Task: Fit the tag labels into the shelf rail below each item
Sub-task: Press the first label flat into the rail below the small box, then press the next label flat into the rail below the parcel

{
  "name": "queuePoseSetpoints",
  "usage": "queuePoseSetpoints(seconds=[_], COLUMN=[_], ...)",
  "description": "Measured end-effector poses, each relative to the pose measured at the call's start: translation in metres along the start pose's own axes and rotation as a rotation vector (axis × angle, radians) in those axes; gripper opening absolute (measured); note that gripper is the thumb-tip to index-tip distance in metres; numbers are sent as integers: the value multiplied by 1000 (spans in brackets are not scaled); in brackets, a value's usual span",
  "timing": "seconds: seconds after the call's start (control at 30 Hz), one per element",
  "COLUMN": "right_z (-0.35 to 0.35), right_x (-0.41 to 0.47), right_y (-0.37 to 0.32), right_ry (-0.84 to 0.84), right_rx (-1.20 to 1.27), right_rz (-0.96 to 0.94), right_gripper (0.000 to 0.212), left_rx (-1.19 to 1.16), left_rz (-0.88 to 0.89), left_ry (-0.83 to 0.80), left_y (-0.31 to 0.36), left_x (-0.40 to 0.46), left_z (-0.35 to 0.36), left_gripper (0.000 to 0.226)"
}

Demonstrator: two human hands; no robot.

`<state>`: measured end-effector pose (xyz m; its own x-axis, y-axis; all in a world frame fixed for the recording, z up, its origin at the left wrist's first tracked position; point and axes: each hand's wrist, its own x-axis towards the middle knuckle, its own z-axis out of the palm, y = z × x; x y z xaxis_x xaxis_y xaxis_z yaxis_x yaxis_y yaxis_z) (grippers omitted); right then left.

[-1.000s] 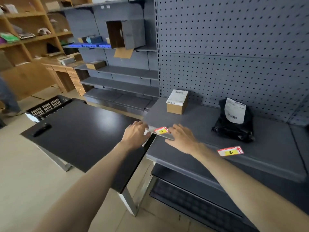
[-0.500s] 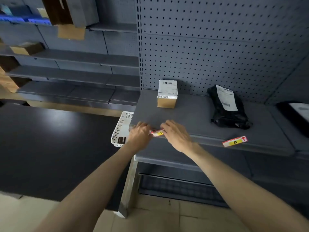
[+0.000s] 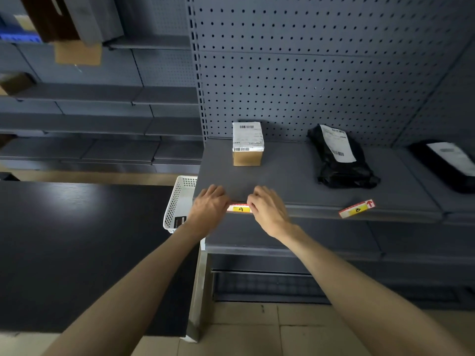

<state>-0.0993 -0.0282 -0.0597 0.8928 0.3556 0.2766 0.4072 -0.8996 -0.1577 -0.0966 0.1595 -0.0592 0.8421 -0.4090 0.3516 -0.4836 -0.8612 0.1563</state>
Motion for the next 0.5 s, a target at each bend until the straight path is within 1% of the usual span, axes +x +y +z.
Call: queuePoseSetpoints(seconds=[0.17, 0.3, 0.4, 0.5], right_z=[4, -4, -20, -41], right_x=[-2, -6, -16, -35], right_y=[-3, 7, 26, 59], right_ry=[-8, -21, 11, 15], right_rx=[1, 44, 92, 75], right_rz=[8, -23, 7, 49], right_gripper=[10, 12, 10, 10], left_rx=[-13, 17, -31, -49], left_rz=[-46, -28, -24, -18], left_ry=[-2, -38, -14, -5], left_y=[3, 8, 21, 50], left_x=[-2, 5, 10, 22], left_z=[1, -2, 0, 7], left_gripper=[17, 12, 9, 8])
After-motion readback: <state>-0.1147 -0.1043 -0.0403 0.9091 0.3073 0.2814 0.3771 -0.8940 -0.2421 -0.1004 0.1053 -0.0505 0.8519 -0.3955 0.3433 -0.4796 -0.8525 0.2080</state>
